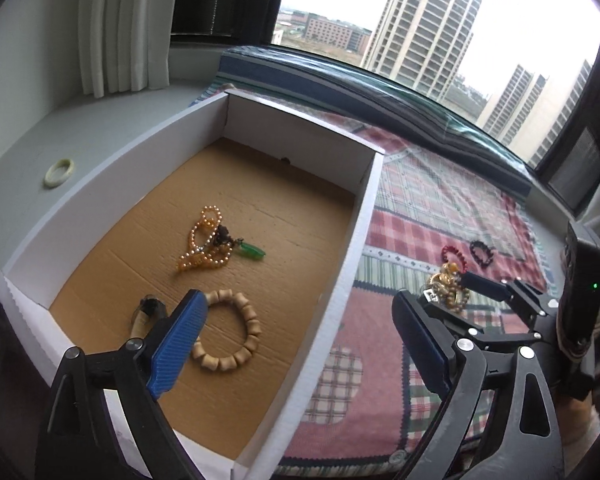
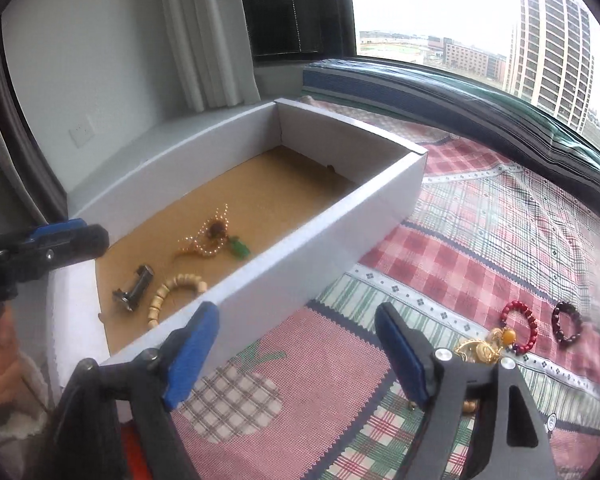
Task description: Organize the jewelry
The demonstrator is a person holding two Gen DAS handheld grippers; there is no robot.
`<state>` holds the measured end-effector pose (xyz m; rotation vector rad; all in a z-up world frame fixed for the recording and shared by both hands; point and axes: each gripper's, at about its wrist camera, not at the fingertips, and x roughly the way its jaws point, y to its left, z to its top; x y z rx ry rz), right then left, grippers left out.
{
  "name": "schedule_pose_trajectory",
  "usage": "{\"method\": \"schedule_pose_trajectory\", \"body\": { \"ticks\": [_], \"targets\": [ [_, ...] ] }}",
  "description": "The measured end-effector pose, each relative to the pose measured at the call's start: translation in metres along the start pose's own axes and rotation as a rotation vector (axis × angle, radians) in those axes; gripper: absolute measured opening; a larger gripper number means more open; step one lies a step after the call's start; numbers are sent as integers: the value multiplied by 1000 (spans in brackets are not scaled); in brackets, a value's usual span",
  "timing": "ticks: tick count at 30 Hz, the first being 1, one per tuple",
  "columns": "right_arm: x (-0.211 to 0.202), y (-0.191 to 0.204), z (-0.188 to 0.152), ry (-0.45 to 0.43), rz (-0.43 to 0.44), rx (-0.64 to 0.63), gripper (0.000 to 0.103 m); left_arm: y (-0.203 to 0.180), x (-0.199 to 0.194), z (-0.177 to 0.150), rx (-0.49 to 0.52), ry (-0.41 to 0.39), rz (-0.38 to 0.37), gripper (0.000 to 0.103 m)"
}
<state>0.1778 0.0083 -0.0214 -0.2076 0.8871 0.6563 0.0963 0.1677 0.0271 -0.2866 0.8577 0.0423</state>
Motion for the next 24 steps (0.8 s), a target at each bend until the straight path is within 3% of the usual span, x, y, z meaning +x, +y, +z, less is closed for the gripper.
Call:
{"method": "schedule_pose_trajectory", "body": {
  "ticks": [7, 13, 17, 24],
  "targets": [
    [-40, -49, -66, 16, -110, 87, 82, -71, -9, -35, 119, -4, -103, 98],
    [-71, -91, -122, 8, -186, 217, 83, -121, 12, -60, 183, 24, -132, 98],
    [-85, -115, -157, 21, -251, 295, 83, -142, 32, -82, 175, 49, -127, 98],
    [-89, -137, -203, 14, -345, 411, 83, -159, 69, -115, 249, 83, -78, 98]
  ]
}}
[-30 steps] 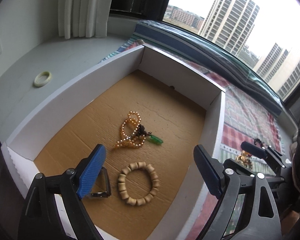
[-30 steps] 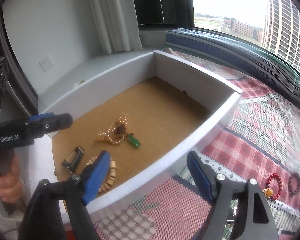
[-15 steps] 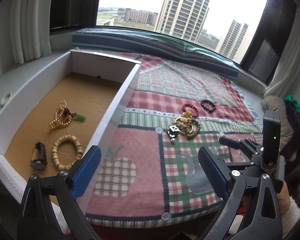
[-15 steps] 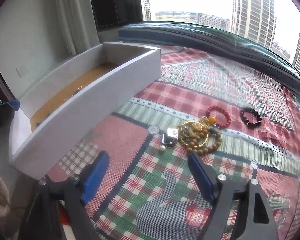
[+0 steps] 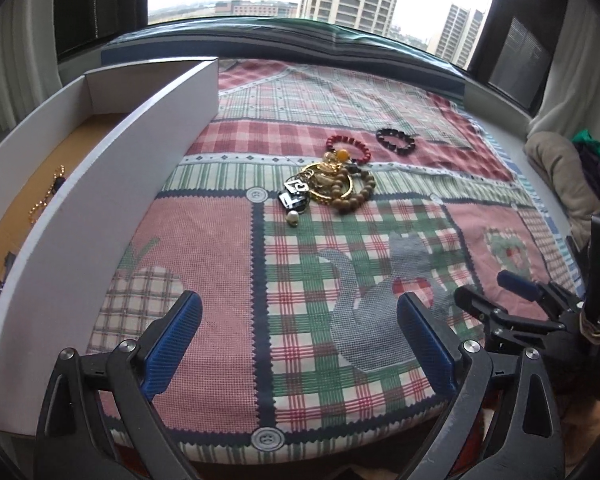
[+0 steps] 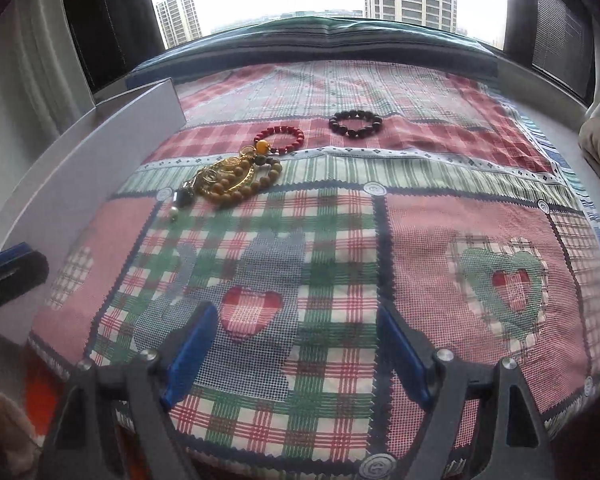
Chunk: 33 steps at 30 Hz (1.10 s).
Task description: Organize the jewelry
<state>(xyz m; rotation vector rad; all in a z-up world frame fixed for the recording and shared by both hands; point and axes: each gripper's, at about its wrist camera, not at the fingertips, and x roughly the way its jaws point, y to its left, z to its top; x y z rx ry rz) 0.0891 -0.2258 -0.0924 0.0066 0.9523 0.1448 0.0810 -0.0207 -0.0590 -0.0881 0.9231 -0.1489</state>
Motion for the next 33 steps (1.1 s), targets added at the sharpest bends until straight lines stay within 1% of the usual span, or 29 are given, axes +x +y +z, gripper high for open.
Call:
{"method": "schedule_pose_trajectory", "body": {
  "ticks": [2, 4, 6, 11, 18, 21, 24, 29, 31, 33],
  "targets": [
    [5, -2, -5, 0, -37, -3, 83, 2, 12, -6, -9, 18, 22, 98],
    [9, -2, -9, 1, -65, -18, 83, 5, 22, -13, -23, 39, 23, 98],
    [11, -1, -11, -1, -75, -23, 83, 8, 28, -17, -34, 56, 24, 98],
    [15, 2, -11, -7, -94, -34, 83, 10, 36, -23, -34, 66, 31, 98],
    [30, 4, -16, 43, -93, -32, 83, 14, 51, -28, -50, 112, 24, 98],
    [34, 5, -18, 59, -90, -32, 86, 16, 57, -31, -61, 131, 19, 98],
    [38, 2, -21, 80, -81, -17, 87, 17, 60, -31, -66, 135, 19, 99],
    [41, 0, -23, 83, -65, -1, 95, 13, 65, -30, -52, 141, 34, 102],
    [43, 0, -23, 88, -47, 3, 103, 9, 67, -31, -29, 148, 52, 102],
    [44, 3, -23, 91, -57, -11, 103, 5, 70, -31, -1, 154, 70, 102]
  ]
}}
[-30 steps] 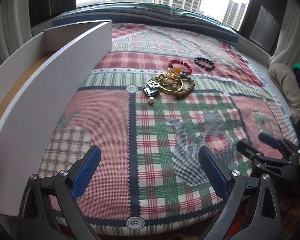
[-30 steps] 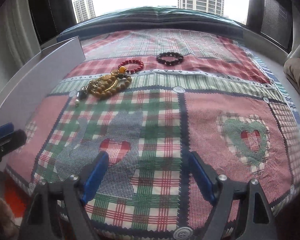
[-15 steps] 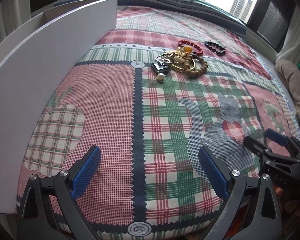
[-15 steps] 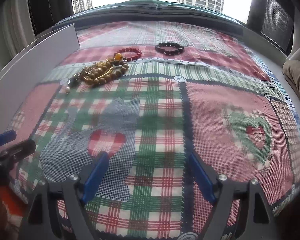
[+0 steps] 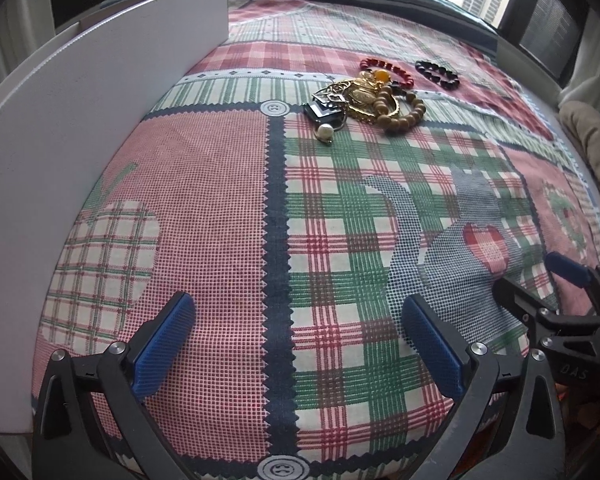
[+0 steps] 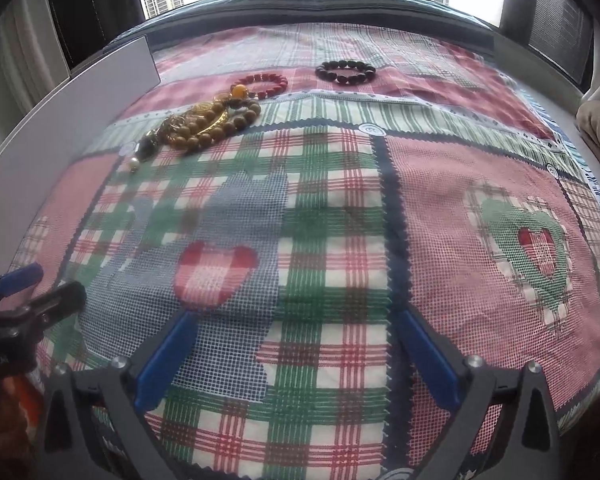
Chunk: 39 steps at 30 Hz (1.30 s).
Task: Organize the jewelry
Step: 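Move the left gripper toward the gold jewelry with the pearl pendant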
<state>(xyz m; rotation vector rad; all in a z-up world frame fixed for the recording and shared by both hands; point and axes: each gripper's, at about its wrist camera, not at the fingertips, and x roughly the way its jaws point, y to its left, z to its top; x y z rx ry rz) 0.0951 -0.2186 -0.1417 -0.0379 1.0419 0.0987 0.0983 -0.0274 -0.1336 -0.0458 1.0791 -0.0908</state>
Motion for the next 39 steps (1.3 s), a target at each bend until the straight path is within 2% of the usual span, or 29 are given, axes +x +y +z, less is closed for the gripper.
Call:
{"method": "schedule_pose_trajectory", "body": {
  "ticks": [9, 18, 21, 26, 28, 31, 35, 36, 39],
  "targets": [
    [1, 4, -1, 8, -17, -37, 103, -6, 5, 0, 35, 18, 60, 103],
    [0, 4, -3, 0, -6, -64, 103, 1, -2, 1, 27, 9, 20, 102],
    [-1, 3, -4, -6, 2, -72, 103, 5, -14, 8, 21, -31, 12, 102],
    [-3, 2, -5, -6, 22, -77, 103, 7, -25, 44, 53, -94, -10, 102],
    [-5, -1, -4, -5, 57, -58, 103, 4, -19, 64, 99, -102, -49, 102],
    [-11, -8, -4, -19, 129, -3, 103, -4, 13, 94, 200, -39, -105, 102],
    [-17, -12, -2, -47, 128, 19, 102, -5, 59, 121, 246, 28, -107, 101],
    [-19, -13, -2, -53, 125, 21, 102, -4, 66, 126, 243, 28, -97, 100],
    [-23, -17, -2, -68, 124, 37, 102, -6, 69, 130, 254, -20, -110, 90]
  ]
}}
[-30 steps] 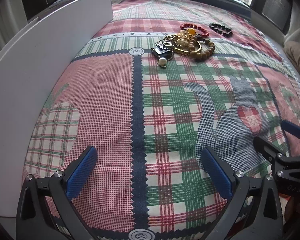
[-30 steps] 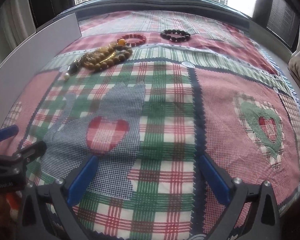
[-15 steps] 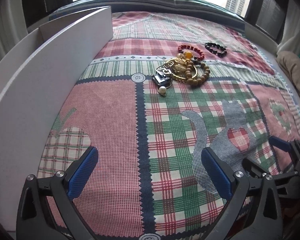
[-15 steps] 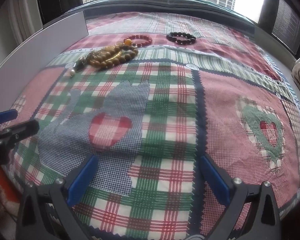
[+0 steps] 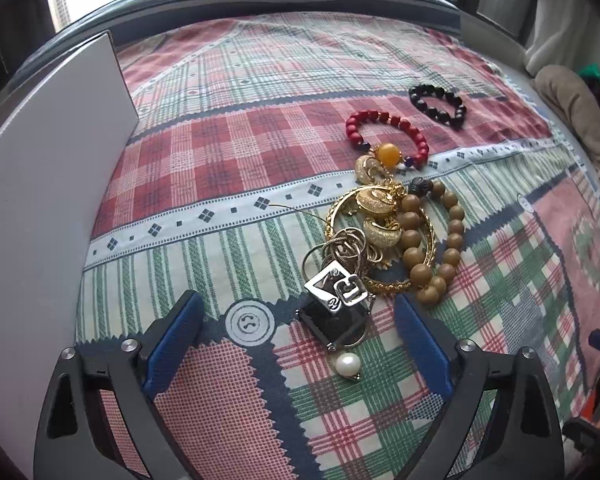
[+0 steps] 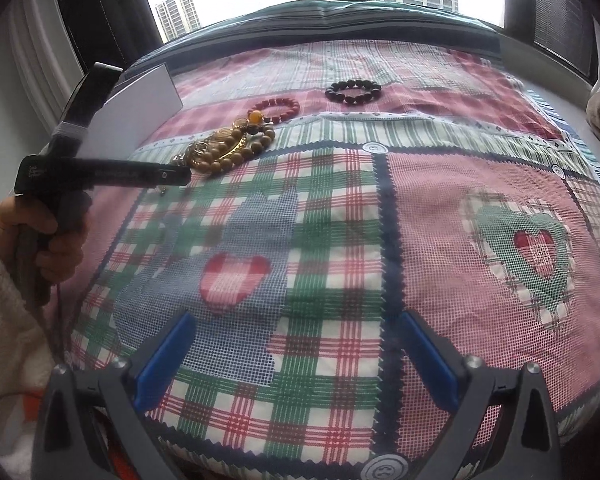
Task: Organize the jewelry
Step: 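Move the left gripper toward the gold jewelry with the pearl pendant, then grasp the silver pearl keychain with the left gripper while the right gripper grasps the gold chain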
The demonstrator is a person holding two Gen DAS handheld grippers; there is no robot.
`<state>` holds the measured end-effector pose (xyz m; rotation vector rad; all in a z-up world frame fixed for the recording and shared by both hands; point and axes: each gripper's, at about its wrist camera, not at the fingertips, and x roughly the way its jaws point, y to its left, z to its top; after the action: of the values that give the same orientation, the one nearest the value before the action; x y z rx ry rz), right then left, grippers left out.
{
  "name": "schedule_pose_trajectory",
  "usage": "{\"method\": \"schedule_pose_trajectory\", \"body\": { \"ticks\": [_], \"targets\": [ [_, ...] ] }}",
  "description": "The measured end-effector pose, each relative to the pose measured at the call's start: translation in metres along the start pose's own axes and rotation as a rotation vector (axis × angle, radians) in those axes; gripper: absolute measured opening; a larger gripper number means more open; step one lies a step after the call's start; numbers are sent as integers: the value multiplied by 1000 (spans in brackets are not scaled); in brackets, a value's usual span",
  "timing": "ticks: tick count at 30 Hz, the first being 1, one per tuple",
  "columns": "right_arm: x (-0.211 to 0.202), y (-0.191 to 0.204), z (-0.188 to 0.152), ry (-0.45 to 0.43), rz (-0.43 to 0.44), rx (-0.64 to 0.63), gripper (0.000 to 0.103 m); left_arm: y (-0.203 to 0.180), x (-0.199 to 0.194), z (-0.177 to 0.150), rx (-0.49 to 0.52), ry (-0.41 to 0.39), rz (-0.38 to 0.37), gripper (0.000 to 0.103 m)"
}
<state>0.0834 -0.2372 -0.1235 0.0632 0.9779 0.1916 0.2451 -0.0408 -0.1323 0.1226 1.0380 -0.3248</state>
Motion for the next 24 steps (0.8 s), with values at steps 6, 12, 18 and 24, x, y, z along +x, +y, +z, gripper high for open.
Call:
{"method": "schedule_pose_trajectory", "body": {
  "ticks": [6, 12, 18, 24],
  "targets": [
    [0, -10, 2, -8, -3, 42, 102, -20, -9, -8, 131, -34, -28, 36],
    [-3, -10, 3, -23, 7, 52, 102, -18, -32, -26, 53, -42, -20, 36],
    [-14, -14, 10, -59, 13, 68, 102, 3, -64, -65, -82, -52, -28, 36],
    [-7, -14, 36, -18, 141, 105, 98, 13, -79, -92, -132, -52, 8, 36]
  ]
}}
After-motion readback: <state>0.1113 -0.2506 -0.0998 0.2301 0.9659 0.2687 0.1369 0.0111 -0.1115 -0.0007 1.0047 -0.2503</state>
